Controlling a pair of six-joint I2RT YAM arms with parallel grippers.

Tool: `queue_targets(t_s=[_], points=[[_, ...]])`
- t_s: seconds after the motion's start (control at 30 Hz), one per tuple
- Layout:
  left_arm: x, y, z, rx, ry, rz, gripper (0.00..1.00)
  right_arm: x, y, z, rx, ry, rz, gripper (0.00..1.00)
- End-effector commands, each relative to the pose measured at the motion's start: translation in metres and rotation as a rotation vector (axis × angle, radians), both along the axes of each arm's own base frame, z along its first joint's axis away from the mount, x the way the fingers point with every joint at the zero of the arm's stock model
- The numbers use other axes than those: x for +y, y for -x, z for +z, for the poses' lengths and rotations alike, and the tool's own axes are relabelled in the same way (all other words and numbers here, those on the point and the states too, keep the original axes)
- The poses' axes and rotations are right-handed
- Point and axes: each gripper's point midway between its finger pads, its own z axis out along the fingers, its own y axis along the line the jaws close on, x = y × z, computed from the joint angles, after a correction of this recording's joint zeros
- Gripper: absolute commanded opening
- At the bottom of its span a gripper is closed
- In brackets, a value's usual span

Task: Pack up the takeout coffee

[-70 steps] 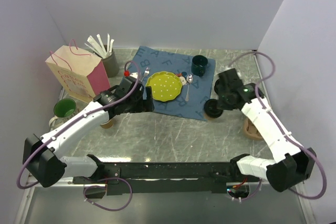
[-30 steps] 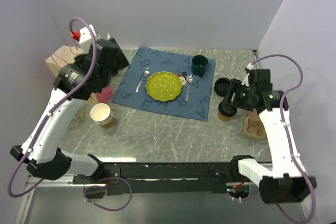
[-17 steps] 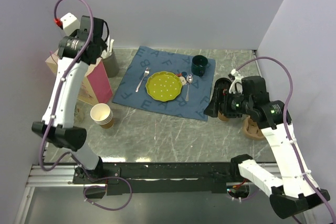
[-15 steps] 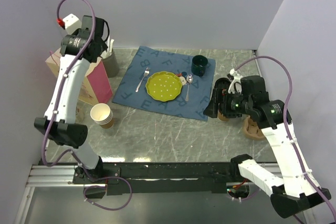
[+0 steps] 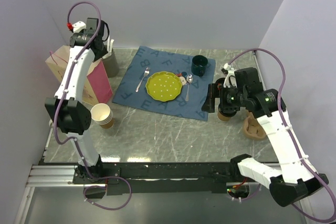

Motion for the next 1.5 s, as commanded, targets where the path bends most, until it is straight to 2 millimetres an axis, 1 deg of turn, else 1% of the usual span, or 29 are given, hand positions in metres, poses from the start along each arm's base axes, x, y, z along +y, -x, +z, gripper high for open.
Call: queue_targets(t_s=[0.0,0.07,0.1,0.13,0.2,0.23,0.3,0.37,0.47,0.53,0.57,0.6,0.63,0.67,0.87,1.07,1.13,1.3,1.43,1.47], points=[[-0.007,-0.015,0.000,-0.022,-0.002,-0.063,0.63,-0.002,0.000,0.005,-0.028,0.011,0.005,1.00],[-0.006,-0.018,-0.006,-0.006,-0.015,-0.067,0.60,-0.001,0.001,0.004,-0.023,0.013,0.009,1.00],[-0.005,-0.019,-0.005,-0.009,-0.021,-0.063,0.57,-0.001,0.001,0.003,-0.019,0.012,0.009,1.00],[-0.004,-0.019,-0.005,-0.006,-0.025,-0.063,0.51,-0.002,0.000,0.003,-0.018,0.014,0.006,1.00],[-0.003,-0.019,-0.004,0.002,-0.033,-0.057,0.45,-0.002,0.000,0.001,-0.015,0.020,0.004,1.00],[-0.002,-0.018,-0.003,0.004,-0.035,-0.054,0.39,-0.003,0.000,0.001,-0.017,0.021,0.002,1.00],[0.001,-0.012,0.001,0.013,-0.046,-0.039,0.34,-0.002,0.000,-0.001,-0.009,0.022,0.002,1.00],[0.005,-0.006,0.005,0.014,-0.057,-0.025,0.32,-0.002,0.000,-0.002,-0.010,0.019,0.004,1.00],[0.014,0.006,0.012,0.023,-0.098,0.011,0.23,-0.001,0.000,-0.002,-0.008,0.015,0.011,1.00],[0.022,0.014,0.018,0.030,-0.131,0.037,0.20,-0.002,0.000,-0.001,-0.013,0.023,0.017,1.00],[0.023,0.016,0.023,0.022,-0.136,0.044,0.16,-0.002,0.001,-0.001,-0.011,0.028,0.017,1.00],[0.025,0.018,0.027,0.017,-0.145,0.045,0.06,-0.003,0.000,0.001,-0.017,0.030,0.018,1.00],[0.027,0.021,0.033,0.012,-0.155,0.052,0.02,-0.003,0.001,0.001,-0.017,0.033,0.021,1.00],[0.028,0.022,0.040,-0.006,-0.159,0.057,0.01,-0.004,0.001,0.001,-0.019,0.034,0.022,1.00],[0.033,0.033,0.079,-0.097,-0.166,0.079,0.01,-0.001,0.005,0.000,-0.015,0.030,0.037,1.00],[0.036,0.044,0.106,-0.163,-0.171,0.076,0.01,0.001,0.008,0.001,-0.014,0.034,0.052,1.00],[0.036,0.048,0.119,-0.198,-0.167,0.072,0.01,0.001,0.008,0.000,-0.012,0.033,0.053,1.00],[0.042,0.063,0.148,-0.271,-0.181,0.093,0.01,0.002,0.009,-0.001,-0.005,0.033,0.059,1.00],[0.039,0.070,0.170,-0.341,-0.162,0.066,0.01,0.002,0.008,0.005,-0.012,0.035,0.054,1.00],[0.037,0.071,0.174,-0.356,-0.156,0.056,0.01,0.002,0.008,0.010,-0.020,0.031,0.055,1.00]])
